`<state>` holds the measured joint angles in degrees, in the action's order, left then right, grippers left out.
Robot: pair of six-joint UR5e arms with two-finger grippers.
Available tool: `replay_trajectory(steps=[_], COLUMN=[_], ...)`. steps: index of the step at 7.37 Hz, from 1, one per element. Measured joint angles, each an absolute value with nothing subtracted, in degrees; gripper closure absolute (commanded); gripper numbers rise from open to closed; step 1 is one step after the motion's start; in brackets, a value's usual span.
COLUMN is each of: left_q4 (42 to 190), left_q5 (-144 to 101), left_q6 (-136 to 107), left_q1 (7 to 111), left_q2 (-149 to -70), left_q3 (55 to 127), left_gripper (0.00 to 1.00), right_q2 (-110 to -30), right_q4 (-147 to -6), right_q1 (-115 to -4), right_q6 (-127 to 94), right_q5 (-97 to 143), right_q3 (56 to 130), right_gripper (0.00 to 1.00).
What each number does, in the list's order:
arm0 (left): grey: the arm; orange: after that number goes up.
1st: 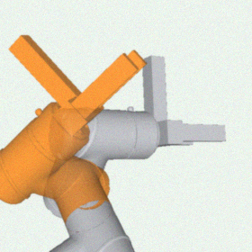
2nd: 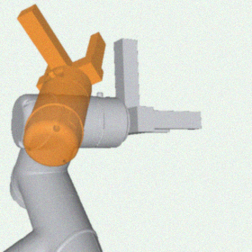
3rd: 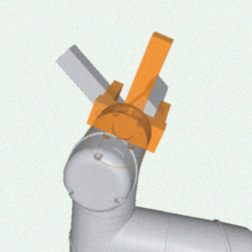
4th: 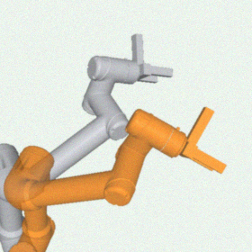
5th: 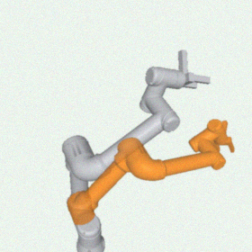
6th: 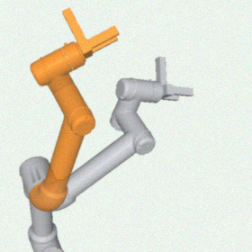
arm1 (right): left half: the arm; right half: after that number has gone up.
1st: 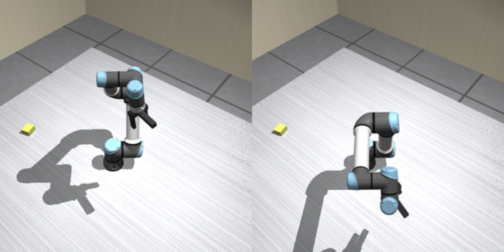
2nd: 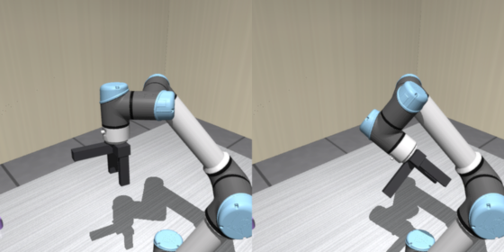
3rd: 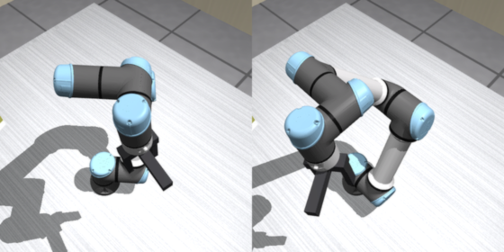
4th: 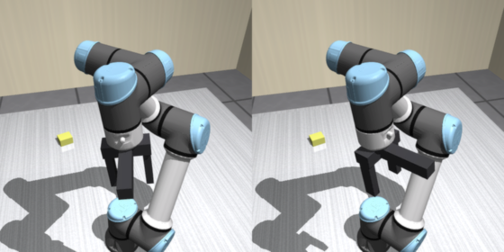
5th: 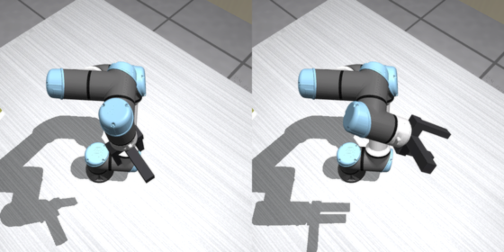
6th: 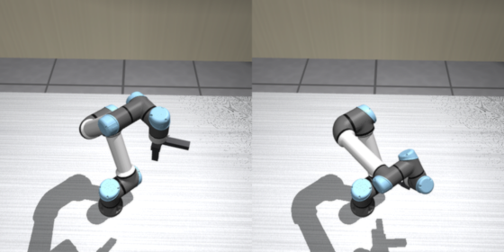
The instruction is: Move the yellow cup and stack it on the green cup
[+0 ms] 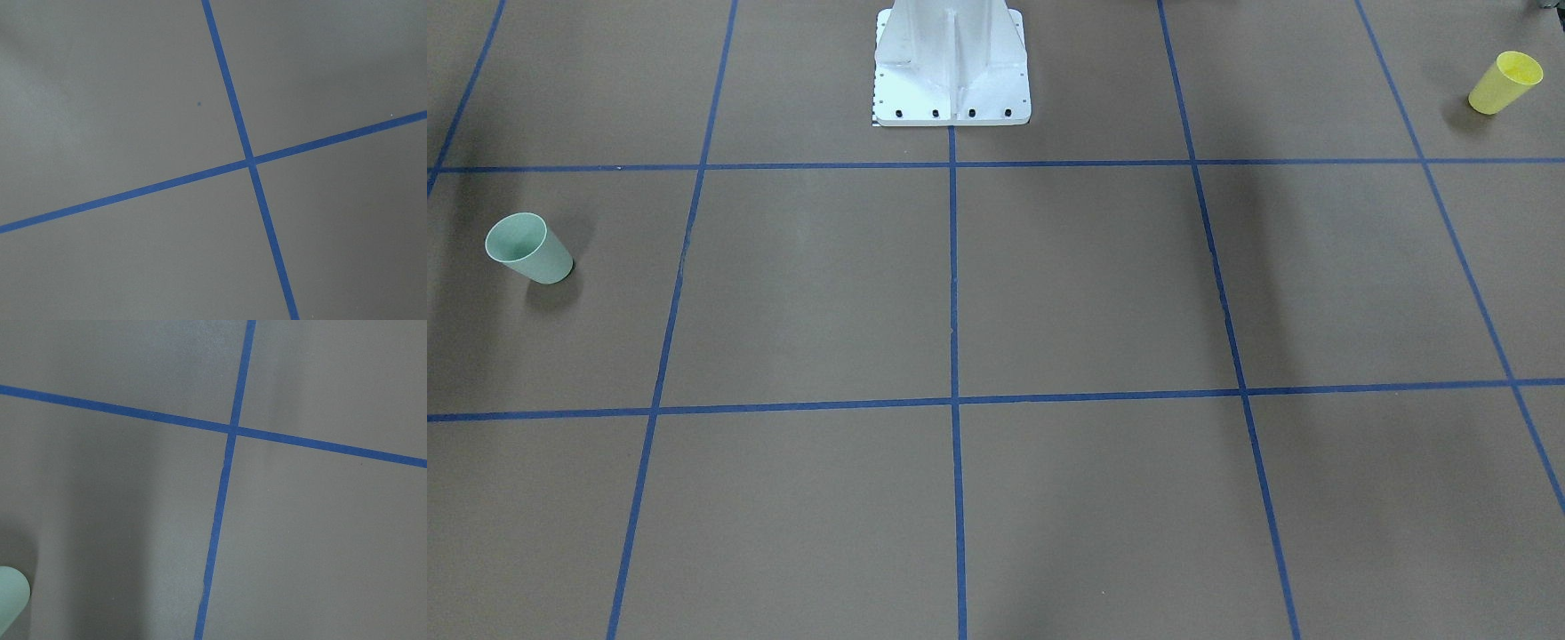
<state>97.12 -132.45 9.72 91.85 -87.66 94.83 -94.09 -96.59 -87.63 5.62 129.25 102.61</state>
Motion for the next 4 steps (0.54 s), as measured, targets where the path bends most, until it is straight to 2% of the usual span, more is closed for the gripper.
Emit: replay_trajectory(steps=[4], left_q4=[97.67], left_q5=[-132.37], left_q6=[9.86], left_q1=[91.73], left_q2=[-86.09], left_q3=[96.22], left_gripper=[0.0], right_q2=[-94.02], right_q4=[-96.59], right_q1=[-87.63], right_q6=[5.66], right_q5=[129.26], right_q3=[103.81], right_gripper=[0.0])
